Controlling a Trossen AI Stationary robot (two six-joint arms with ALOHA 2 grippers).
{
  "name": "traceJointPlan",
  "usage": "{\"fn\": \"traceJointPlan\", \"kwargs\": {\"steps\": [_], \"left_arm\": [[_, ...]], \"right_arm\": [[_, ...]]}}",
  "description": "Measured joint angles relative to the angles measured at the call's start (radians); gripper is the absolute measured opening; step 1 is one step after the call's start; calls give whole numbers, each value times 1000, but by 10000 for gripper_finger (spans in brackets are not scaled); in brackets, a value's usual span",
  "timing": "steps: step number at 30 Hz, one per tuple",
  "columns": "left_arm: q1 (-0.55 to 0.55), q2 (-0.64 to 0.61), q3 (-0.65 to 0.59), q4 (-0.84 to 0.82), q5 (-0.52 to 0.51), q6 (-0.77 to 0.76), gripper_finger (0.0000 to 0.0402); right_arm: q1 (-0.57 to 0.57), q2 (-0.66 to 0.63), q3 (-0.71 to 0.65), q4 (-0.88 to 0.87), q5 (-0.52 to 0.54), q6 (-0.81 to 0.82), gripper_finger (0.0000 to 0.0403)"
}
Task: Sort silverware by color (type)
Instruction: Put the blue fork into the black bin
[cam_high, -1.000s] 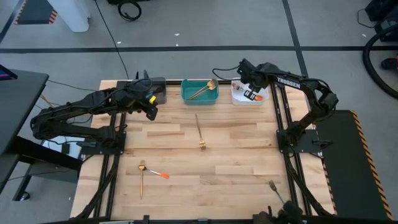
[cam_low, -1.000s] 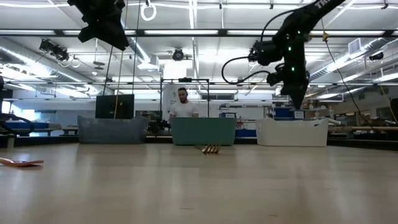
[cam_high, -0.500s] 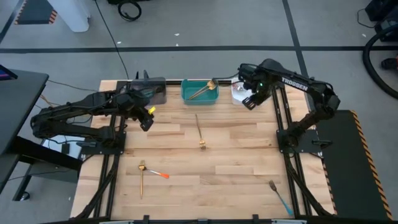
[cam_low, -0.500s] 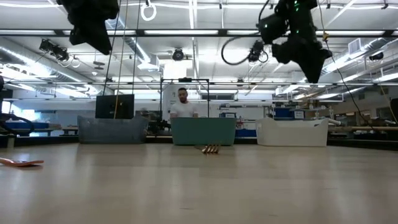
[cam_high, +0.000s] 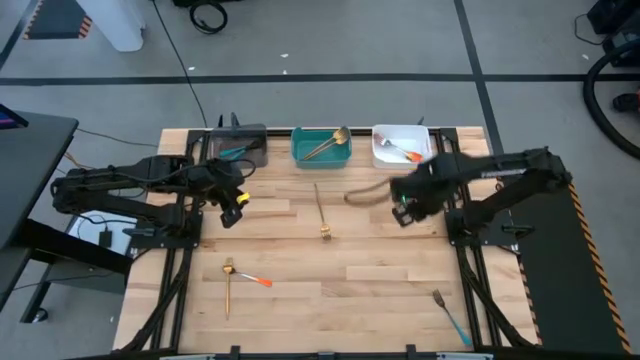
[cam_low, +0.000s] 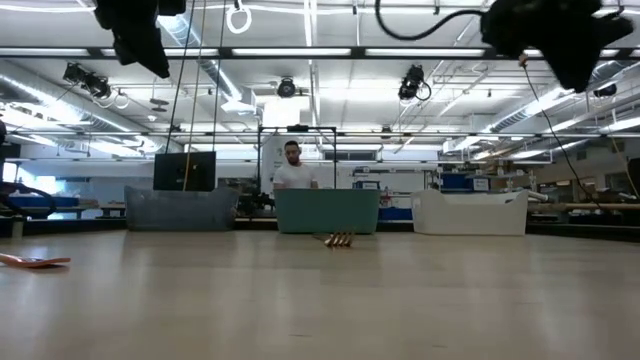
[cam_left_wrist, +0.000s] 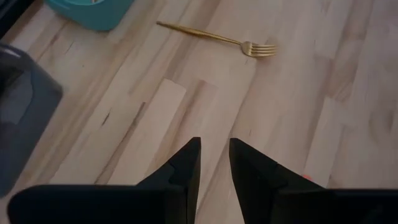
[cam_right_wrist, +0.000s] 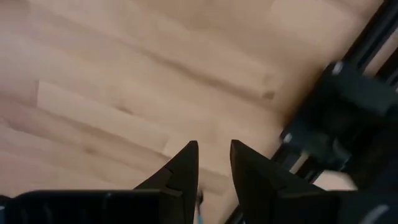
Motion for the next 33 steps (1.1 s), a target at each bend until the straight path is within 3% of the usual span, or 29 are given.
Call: {"fn": "traceJointPlan", "kwargs": {"steps": [6, 14, 25, 33], "left_arm": [[0, 0, 0, 1, -1, 44, 94], [1, 0, 0, 6, -2, 74, 94], [1, 0, 0, 70, -1, -6, 94], [1, 0, 0, 121, -1, -123, 94]], "right_arm": [[259, 30, -54, 48, -41, 295, 100], [557, 123, -122, 273, -102, 375, 100], [839, 319, -136, 374, -116, 619, 100], [971, 413, -136, 467, -171, 763, 100]]}}
